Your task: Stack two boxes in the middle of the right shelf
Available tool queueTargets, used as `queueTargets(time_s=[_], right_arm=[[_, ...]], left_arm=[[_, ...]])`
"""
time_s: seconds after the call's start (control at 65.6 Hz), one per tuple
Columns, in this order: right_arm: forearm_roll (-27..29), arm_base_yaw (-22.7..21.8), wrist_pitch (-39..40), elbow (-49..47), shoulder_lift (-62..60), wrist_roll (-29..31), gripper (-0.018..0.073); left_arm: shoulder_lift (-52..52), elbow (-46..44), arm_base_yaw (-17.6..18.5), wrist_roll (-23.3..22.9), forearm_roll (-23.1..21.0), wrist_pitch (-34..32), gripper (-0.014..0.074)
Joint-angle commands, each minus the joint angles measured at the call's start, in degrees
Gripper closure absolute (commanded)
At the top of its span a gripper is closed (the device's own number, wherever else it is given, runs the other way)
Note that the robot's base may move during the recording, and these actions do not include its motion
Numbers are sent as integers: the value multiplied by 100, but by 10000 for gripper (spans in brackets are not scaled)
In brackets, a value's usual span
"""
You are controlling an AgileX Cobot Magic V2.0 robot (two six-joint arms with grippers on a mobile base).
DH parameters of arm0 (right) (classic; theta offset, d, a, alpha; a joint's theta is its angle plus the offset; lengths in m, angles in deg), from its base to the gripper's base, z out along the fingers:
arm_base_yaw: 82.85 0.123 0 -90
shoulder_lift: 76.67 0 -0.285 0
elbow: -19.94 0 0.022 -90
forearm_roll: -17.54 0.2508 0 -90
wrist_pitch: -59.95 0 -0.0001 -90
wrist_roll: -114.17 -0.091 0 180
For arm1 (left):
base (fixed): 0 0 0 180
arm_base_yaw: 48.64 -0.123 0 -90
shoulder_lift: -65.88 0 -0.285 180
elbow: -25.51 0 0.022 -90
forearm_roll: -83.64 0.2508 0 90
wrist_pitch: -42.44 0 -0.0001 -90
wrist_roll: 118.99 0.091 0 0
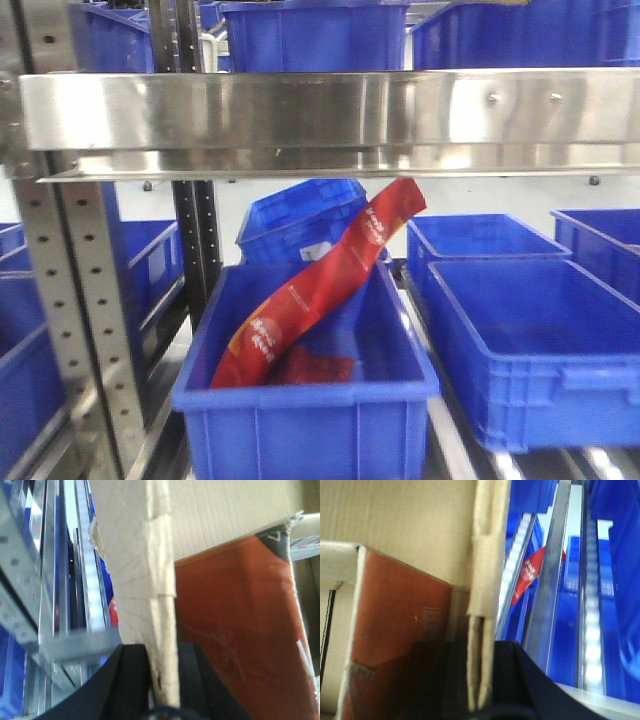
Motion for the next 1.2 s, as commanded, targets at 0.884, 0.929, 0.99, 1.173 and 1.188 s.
queueTargets(time_s=[0.884, 0.929, 0.99, 1.173, 1.188], right_arm=[[-285, -60, 361, -67, -5, 58, 712], [-285, -60, 361, -67, -5, 58, 712], [-285, -60, 361, -67, -5, 58, 712], [-285, -60, 361, -67, -5, 58, 712], [-285, -60, 361, -67, -5, 58, 712]], left_arm=[[125, -78, -28, 9, -37, -198, 708], [125, -78, -28, 9, -37, -198, 708], [125, -78, -28, 9, -37, -198, 708], [125, -78, -28, 9, -37, -198, 708], [125, -78, -28, 9, -37, -198, 708]])
